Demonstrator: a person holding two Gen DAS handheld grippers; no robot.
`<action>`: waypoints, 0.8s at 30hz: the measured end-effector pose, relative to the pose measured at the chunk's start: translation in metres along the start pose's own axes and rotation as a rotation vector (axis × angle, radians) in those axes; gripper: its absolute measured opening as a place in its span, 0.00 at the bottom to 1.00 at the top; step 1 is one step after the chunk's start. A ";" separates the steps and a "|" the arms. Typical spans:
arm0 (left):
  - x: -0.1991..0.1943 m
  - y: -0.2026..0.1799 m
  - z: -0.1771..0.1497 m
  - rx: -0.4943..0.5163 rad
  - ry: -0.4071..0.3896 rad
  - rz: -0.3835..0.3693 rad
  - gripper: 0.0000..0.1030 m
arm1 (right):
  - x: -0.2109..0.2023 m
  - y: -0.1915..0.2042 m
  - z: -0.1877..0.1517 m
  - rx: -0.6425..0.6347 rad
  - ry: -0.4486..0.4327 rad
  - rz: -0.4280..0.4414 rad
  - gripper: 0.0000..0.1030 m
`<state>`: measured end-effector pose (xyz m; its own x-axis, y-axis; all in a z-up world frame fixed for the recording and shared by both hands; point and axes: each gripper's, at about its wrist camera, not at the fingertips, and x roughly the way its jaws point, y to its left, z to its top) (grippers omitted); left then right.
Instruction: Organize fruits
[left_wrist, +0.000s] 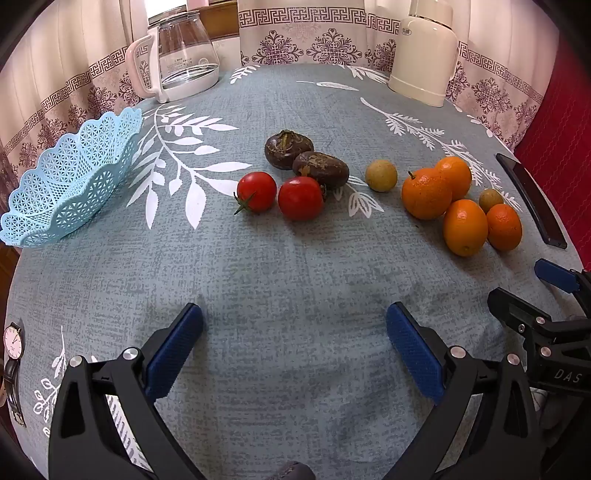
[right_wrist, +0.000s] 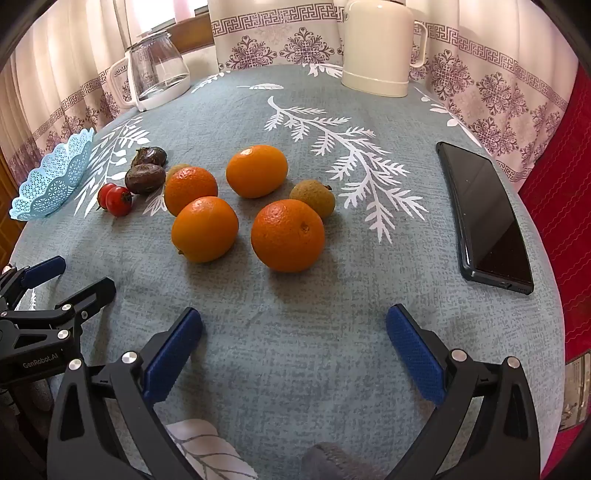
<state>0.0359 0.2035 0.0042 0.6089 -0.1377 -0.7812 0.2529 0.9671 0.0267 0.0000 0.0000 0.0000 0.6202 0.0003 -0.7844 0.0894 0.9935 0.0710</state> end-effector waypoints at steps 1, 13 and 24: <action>0.000 0.000 0.000 0.000 0.000 0.000 0.98 | 0.000 0.000 0.000 0.000 0.000 0.000 0.95; 0.000 0.000 -0.001 -0.001 0.001 -0.001 0.98 | 0.000 0.000 0.000 -0.001 0.001 -0.001 0.95; 0.001 0.000 -0.001 -0.002 0.005 -0.004 0.98 | 0.001 0.001 0.001 -0.003 0.003 -0.007 0.95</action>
<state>0.0360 0.2033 0.0027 0.6044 -0.1401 -0.7843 0.2532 0.9671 0.0224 0.0013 0.0004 -0.0003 0.6176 -0.0065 -0.7865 0.0914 0.9938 0.0635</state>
